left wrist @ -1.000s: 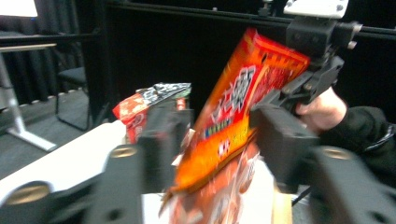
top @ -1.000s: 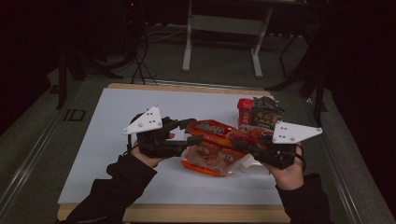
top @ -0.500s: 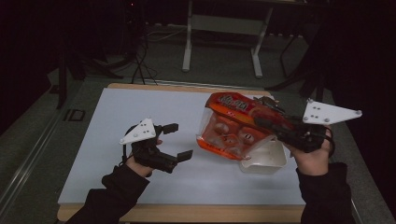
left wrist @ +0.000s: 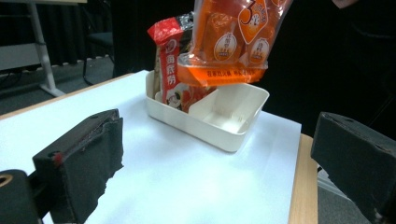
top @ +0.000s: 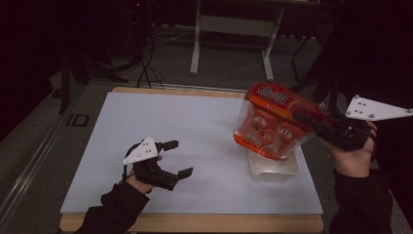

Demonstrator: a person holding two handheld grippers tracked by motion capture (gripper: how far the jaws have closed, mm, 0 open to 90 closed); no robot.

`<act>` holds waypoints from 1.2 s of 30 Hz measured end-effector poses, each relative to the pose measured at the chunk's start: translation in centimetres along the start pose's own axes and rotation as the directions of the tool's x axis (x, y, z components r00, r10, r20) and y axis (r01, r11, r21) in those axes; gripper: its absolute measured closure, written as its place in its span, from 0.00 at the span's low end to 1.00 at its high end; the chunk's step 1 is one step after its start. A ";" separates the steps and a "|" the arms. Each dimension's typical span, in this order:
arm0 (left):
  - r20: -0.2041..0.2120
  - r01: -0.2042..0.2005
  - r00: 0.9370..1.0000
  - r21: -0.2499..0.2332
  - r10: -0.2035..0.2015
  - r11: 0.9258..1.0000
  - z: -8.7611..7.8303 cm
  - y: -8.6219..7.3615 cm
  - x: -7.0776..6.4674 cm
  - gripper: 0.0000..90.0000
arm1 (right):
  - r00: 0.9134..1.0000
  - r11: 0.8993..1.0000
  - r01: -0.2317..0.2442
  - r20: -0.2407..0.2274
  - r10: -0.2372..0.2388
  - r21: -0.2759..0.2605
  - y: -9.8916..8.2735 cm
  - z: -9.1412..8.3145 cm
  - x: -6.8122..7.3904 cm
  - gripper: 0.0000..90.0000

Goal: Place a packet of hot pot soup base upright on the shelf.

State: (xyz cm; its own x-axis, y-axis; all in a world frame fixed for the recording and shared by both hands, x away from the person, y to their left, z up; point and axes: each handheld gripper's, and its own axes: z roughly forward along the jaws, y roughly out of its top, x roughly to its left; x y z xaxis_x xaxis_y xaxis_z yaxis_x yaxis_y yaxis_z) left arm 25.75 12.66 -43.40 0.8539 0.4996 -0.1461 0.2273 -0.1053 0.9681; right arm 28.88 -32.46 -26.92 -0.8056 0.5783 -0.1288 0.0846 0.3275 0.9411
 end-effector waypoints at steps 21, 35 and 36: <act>-0.016 0.038 0.999 0.026 -0.037 0.999 -0.1 -2.8 0.2 0.03 | 0.996 0.992 -0.035 0.085 0.025 0.120 -4.3 -0.5 -2.4 1.00; -0.021 0.066 0.998 0.033 -0.065 0.997 0.1 -4.2 0.5 0.03 | 0.995 0.984 -0.070 0.088 0.056 0.162 -6.0 1.0 -2.5 1.00; -0.021 0.066 0.998 0.033 -0.065 0.997 0.1 -4.2 0.5 0.03 | 0.995 0.984 -0.070 0.088 0.056 0.162 -6.0 1.0 -2.5 1.00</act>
State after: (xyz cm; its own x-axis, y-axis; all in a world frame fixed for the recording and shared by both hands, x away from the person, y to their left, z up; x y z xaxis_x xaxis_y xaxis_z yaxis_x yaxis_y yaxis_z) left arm 25.26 13.26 -47.60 0.8272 0.5233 -0.2048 0.2984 -0.1003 0.9492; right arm 30.99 -35.16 -32.56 -0.7451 0.6590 -0.1029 0.2346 0.4034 0.8844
